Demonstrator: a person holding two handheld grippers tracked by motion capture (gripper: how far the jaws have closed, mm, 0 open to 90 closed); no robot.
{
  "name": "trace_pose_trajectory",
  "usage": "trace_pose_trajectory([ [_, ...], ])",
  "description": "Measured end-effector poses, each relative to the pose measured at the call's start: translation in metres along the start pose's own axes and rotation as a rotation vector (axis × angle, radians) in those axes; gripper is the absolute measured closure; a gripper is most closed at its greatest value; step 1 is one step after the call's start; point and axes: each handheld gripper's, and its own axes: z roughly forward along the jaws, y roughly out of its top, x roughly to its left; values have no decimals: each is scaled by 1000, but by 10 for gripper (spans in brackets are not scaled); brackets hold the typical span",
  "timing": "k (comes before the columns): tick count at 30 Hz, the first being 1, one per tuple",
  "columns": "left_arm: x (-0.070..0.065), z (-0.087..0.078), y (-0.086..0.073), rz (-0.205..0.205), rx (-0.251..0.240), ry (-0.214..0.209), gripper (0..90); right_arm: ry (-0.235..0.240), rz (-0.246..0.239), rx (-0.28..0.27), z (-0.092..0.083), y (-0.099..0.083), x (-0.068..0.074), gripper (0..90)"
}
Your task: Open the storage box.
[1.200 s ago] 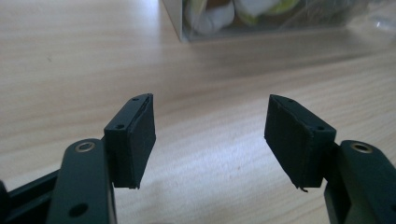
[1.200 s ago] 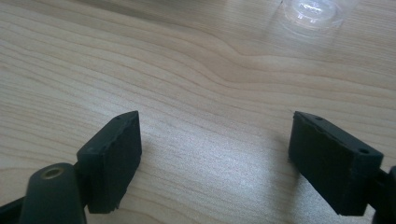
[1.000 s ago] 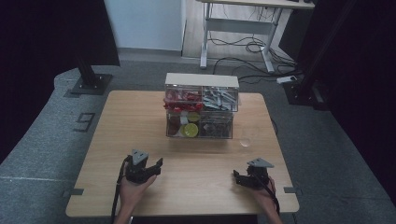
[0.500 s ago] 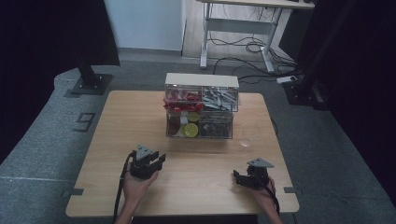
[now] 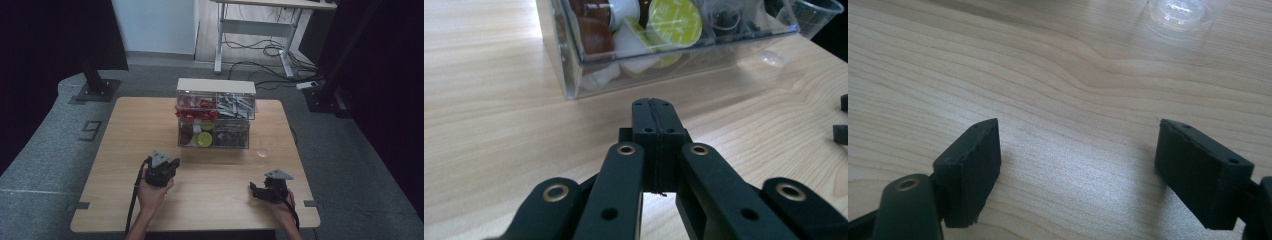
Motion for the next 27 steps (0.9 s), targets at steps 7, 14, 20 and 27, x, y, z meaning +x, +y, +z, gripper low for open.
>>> trace_pose_trajectory([
  [7,-6,8,5,5,-10,-9,900,-1,0,0,0,0,0,190],
  [14,-8,18,8,-12,2,-40,900,-3,2,0,0,0,0,191],
  [20,-10,26,8,-12,22,-54,900,-4,3,0,0,0,0,191],
  [27,-17,34,13,0,39,-62,900,-7,5,0,0,0,0,191],
])
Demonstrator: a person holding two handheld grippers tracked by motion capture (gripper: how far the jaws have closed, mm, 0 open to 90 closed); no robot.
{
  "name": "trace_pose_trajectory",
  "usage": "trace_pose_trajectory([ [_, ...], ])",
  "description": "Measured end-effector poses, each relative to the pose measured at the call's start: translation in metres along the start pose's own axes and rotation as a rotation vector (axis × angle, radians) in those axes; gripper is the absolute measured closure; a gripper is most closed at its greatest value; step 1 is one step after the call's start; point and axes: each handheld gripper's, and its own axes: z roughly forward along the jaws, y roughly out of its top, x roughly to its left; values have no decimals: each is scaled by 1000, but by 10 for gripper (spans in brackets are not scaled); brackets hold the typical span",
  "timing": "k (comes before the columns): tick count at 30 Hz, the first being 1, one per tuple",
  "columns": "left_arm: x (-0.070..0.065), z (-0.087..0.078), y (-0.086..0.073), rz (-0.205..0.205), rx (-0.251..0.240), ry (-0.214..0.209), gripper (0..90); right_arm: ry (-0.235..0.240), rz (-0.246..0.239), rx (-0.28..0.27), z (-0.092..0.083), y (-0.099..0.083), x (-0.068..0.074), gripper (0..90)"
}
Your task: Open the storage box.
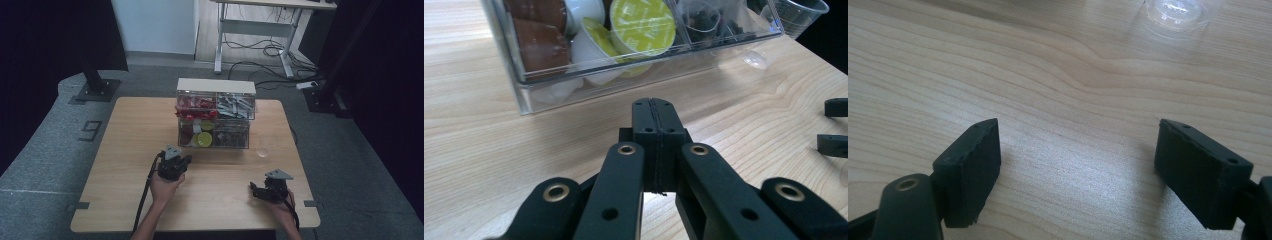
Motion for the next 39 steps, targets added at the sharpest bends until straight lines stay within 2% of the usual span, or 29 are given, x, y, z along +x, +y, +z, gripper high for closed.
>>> trace_pose_trajectory([
  [13,-1,17,3,-1,30,-3,900,0,0,0,0,0,0,191],
  [20,3,24,6,-19,41,2,900,0,0,0,0,0,0,191],
  [29,6,29,13,-19,44,17,900,0,0,0,0,0,0,192],
  [39,12,42,13,-33,64,15,900,-1,0,0,0,0,0,192],
])
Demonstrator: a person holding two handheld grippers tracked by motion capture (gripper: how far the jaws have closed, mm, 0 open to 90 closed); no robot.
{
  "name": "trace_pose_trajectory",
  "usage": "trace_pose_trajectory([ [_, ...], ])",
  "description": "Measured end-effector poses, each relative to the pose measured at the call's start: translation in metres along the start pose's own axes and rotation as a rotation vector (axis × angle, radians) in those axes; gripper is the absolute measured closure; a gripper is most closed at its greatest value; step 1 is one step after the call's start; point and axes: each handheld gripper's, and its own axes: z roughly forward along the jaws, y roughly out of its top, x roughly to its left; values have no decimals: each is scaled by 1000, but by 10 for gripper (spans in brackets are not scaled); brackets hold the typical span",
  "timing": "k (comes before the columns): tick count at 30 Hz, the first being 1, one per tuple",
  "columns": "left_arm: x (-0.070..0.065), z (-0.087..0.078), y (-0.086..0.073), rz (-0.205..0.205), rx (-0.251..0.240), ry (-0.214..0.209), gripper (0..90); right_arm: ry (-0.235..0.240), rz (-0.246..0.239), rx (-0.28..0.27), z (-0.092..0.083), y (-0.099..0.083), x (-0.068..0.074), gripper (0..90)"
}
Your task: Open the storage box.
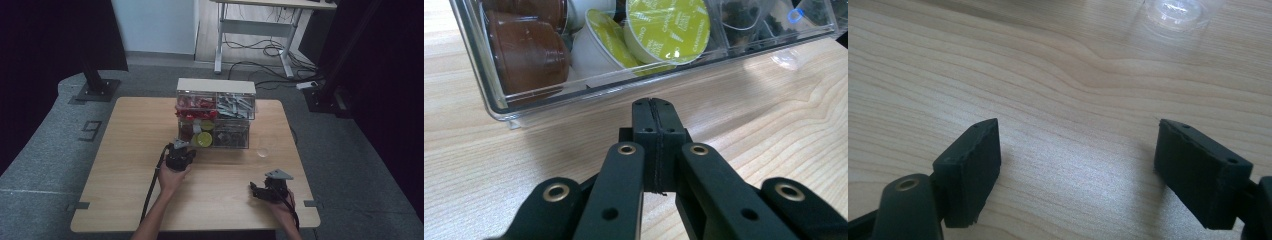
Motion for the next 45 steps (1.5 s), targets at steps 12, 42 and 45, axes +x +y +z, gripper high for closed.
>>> trace_pose_trajectory([
  [12,6,13,5,-10,24,12,900,1,0,0,0,0,0,192],
  [42,5,5,9,11,38,15,900,2,3,-1,1,1,-1,193],
  [45,5,4,9,15,35,18,900,2,3,-1,1,1,-1,193],
])
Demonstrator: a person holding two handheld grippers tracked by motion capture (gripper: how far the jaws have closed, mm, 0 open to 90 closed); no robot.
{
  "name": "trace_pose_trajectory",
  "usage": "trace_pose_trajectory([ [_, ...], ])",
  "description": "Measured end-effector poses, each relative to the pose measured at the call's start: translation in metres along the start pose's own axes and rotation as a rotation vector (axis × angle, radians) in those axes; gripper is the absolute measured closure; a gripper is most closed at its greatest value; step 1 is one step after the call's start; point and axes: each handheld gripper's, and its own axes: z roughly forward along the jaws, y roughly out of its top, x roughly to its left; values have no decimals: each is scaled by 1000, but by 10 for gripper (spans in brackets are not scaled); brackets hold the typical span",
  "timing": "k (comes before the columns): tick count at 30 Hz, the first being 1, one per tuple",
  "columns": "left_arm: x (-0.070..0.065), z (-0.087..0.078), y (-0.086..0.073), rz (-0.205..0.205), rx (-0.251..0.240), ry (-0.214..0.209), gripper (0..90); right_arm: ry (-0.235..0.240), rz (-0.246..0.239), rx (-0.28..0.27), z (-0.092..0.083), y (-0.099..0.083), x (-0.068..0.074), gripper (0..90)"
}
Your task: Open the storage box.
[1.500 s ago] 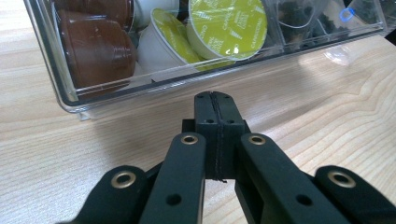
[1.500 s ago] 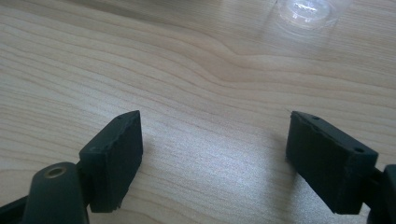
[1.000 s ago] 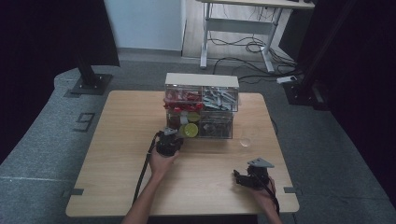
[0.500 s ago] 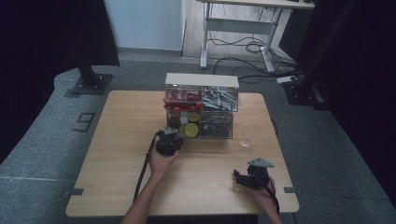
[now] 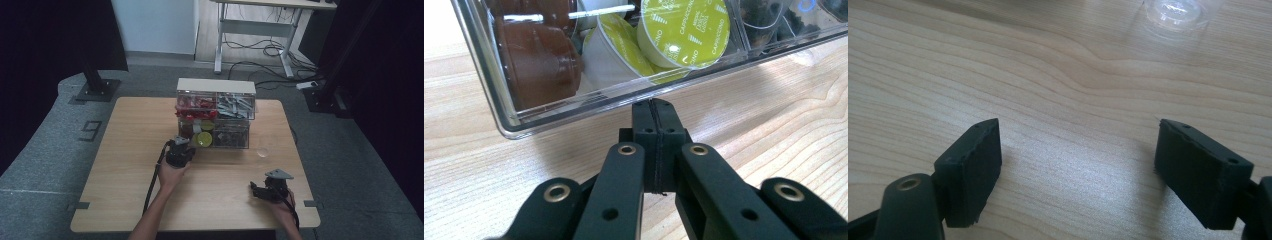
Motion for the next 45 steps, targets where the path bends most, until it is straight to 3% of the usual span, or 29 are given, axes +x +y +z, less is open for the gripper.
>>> trace_pose_trajectory([
  [21,3,-19,10,-27,-56,-19,900,-1,1,0,0,0,0,193],
  [36,-1,-30,28,7,-82,-14,900,-4,1,0,0,0,0,193],
  [45,-2,-34,35,7,-95,-19,900,-4,1,0,0,0,0,193],
])
